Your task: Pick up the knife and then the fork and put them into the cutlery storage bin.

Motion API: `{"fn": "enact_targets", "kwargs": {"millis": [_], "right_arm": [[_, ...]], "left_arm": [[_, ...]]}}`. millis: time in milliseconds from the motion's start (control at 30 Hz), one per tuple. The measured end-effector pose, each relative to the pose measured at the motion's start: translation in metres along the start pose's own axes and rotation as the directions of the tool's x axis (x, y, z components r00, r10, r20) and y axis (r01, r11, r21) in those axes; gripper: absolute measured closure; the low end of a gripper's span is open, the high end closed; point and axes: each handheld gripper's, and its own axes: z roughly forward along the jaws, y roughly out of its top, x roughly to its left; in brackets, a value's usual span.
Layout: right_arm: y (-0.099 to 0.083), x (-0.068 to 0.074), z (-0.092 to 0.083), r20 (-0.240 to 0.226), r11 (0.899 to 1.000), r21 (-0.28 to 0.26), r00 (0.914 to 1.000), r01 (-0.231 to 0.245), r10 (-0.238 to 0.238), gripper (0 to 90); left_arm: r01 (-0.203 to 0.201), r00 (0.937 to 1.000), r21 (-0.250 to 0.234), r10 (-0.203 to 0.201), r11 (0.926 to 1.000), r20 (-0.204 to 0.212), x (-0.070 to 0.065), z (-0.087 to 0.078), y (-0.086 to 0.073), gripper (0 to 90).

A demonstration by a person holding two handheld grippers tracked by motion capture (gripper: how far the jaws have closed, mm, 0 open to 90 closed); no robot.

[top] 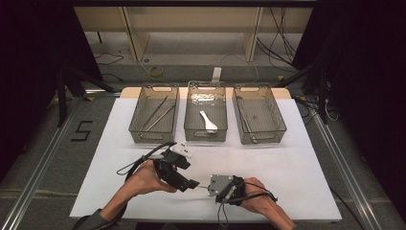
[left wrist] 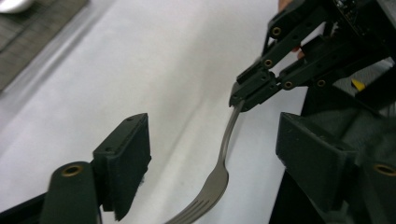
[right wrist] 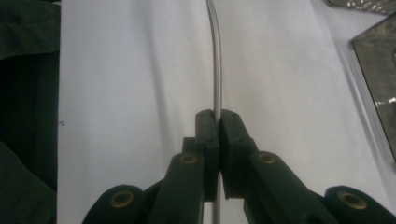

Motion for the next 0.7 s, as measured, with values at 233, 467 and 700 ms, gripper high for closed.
{"fn": "enact_targets", "kwargs": {"millis": [233,467,700], "right_arm": [[-0.008,-0.009,-0.005,0.034,0.997,0.041,0.9977,-0.06,0.059,87.8],[-0.021,-0.023,-0.011,0.076,0.99,0.064,0.9896,-0.127,0.122,87.8],[-0.034,-0.038,-0.02,0.123,0.978,0.059,0.9738,-0.199,0.191,87.8]], "left_arm": [[0.037,0.9991,-0.106,-0.039,0.9937,-0.016,0.01,-0.007,-0.005,21.1],[0.029,0.9976,-0.192,-0.04,0.981,-0.056,0.014,-0.014,-0.013,17.9],[0.045,0.9953,-0.266,-0.066,0.963,-0.072,0.02,-0.018,-0.027,17.2]]}}
